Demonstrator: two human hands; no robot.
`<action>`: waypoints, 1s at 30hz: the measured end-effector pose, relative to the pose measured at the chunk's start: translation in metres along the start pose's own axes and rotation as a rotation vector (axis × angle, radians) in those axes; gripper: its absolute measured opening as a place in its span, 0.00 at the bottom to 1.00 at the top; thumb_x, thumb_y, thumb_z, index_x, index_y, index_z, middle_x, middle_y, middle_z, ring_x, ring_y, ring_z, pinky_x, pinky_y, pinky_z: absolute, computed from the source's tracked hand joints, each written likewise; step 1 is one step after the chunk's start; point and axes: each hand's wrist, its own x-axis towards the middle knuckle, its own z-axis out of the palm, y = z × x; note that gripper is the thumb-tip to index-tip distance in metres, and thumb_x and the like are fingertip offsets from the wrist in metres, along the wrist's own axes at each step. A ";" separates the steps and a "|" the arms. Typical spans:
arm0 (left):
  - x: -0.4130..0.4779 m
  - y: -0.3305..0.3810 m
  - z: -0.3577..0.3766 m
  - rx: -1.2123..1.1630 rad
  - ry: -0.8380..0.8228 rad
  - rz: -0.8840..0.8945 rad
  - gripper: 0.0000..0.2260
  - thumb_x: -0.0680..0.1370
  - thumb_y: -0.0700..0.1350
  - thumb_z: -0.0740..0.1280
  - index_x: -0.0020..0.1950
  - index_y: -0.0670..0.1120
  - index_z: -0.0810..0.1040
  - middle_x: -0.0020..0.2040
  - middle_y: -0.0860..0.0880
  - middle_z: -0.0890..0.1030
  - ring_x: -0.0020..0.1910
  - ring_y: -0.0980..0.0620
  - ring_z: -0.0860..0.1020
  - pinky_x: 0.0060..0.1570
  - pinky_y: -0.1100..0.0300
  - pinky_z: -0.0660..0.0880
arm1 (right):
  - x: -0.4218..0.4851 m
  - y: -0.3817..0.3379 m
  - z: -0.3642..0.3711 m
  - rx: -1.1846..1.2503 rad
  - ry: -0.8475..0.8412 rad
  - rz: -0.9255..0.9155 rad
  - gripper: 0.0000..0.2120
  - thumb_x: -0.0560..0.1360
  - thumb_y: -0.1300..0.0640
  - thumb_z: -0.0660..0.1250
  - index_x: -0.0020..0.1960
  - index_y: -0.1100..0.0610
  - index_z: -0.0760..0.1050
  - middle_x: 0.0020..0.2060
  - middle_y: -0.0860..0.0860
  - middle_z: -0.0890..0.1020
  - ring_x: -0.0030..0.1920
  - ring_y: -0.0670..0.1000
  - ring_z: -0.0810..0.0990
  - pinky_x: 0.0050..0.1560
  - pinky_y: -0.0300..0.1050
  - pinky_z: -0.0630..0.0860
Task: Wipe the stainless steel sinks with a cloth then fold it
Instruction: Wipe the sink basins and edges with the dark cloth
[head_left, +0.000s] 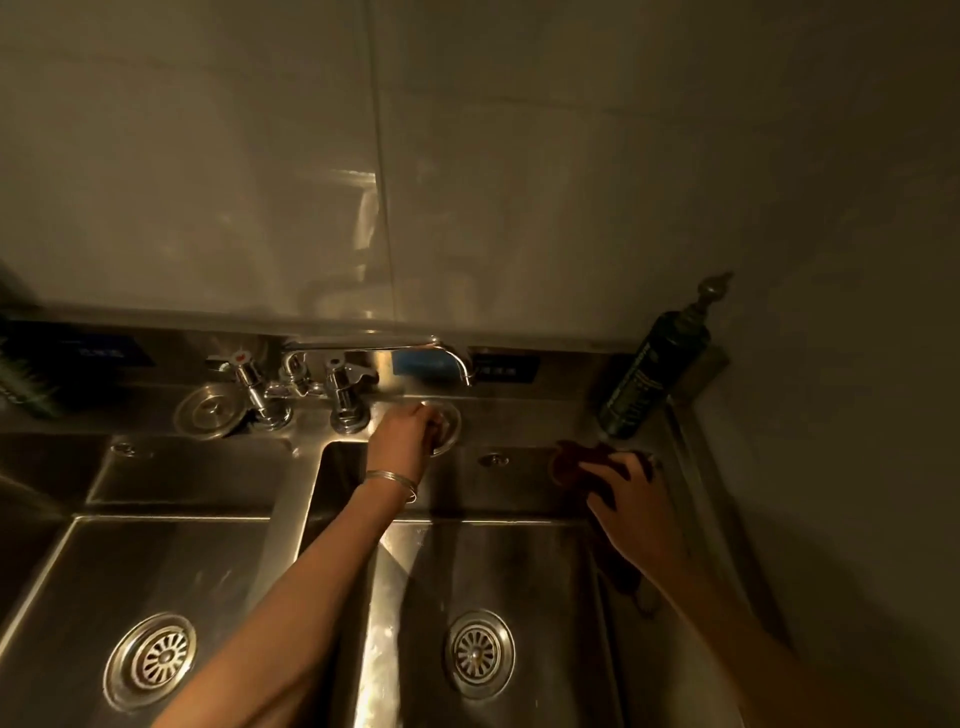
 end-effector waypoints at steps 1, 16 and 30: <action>0.005 -0.001 0.003 0.019 -0.013 -0.008 0.05 0.72 0.36 0.69 0.47 0.41 0.82 0.43 0.40 0.81 0.43 0.38 0.78 0.41 0.50 0.75 | -0.003 0.005 -0.004 0.056 0.007 -0.012 0.18 0.78 0.54 0.63 0.67 0.47 0.70 0.69 0.51 0.64 0.66 0.53 0.67 0.66 0.45 0.63; 0.019 -0.014 0.023 0.118 0.024 -0.109 0.12 0.70 0.34 0.70 0.53 0.38 0.80 0.52 0.36 0.79 0.50 0.35 0.76 0.49 0.47 0.73 | -0.013 0.039 -0.040 0.125 0.067 0.004 0.18 0.77 0.55 0.64 0.67 0.49 0.71 0.68 0.50 0.64 0.66 0.56 0.63 0.66 0.47 0.64; 0.017 0.197 0.053 -0.473 0.009 -0.004 0.27 0.75 0.43 0.68 0.72 0.41 0.63 0.70 0.42 0.66 0.68 0.46 0.65 0.67 0.59 0.62 | 0.019 0.076 -0.062 0.031 0.442 0.079 0.20 0.70 0.61 0.73 0.61 0.57 0.77 0.61 0.63 0.75 0.56 0.67 0.76 0.55 0.59 0.74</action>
